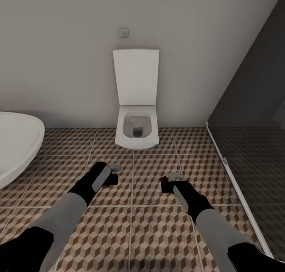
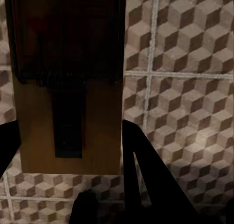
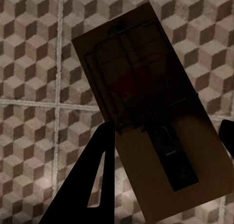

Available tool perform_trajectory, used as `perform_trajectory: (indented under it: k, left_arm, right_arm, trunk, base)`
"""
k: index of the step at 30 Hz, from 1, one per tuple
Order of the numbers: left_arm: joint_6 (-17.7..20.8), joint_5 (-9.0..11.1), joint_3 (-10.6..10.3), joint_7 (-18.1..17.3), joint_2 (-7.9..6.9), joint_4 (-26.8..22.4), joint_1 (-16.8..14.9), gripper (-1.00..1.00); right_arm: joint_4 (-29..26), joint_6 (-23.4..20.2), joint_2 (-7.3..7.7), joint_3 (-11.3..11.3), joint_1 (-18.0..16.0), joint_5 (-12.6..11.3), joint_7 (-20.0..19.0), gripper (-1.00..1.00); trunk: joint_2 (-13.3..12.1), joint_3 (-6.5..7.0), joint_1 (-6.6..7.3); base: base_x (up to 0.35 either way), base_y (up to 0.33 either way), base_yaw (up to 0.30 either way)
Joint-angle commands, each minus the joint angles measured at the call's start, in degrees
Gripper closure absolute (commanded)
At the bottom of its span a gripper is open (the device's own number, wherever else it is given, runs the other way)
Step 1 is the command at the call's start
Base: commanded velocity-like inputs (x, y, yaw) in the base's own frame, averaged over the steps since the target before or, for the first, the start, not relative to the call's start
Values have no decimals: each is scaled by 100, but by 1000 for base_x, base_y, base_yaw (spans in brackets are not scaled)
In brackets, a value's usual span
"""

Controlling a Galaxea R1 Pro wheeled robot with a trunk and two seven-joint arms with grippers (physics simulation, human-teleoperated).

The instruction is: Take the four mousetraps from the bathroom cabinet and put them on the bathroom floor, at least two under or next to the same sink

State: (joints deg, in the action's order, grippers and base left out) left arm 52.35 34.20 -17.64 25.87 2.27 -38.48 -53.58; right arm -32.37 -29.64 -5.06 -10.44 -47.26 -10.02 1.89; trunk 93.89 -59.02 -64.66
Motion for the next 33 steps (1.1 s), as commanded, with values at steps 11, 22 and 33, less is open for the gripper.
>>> perform_trajectory:
  k: [11, 22, 33]
  left_arm:
    - [3, 52, -20, -81, 12, 129, -4, 100]
    - [3, 53, -13, -82, 42, 35, -4, 100]
    - [7, 60, -11, -82, 45, 46, -4, 100]
  right_arm:
    - [-851, -552, 3, -18, -21, -41, 39, 100]
    - [-842, -690, 9, -20, -157, -35, 47, 100]
    - [-870, -692, 5, -40, -160, 2, 34, 100]
  trunk:
    - [2, -14, 0]
    - [2, -14, 0]
    - [2, -14, 0]
  base:
    - [0, 0, 0]
    - [0, 0, 0]
    - [0, 0, 0]
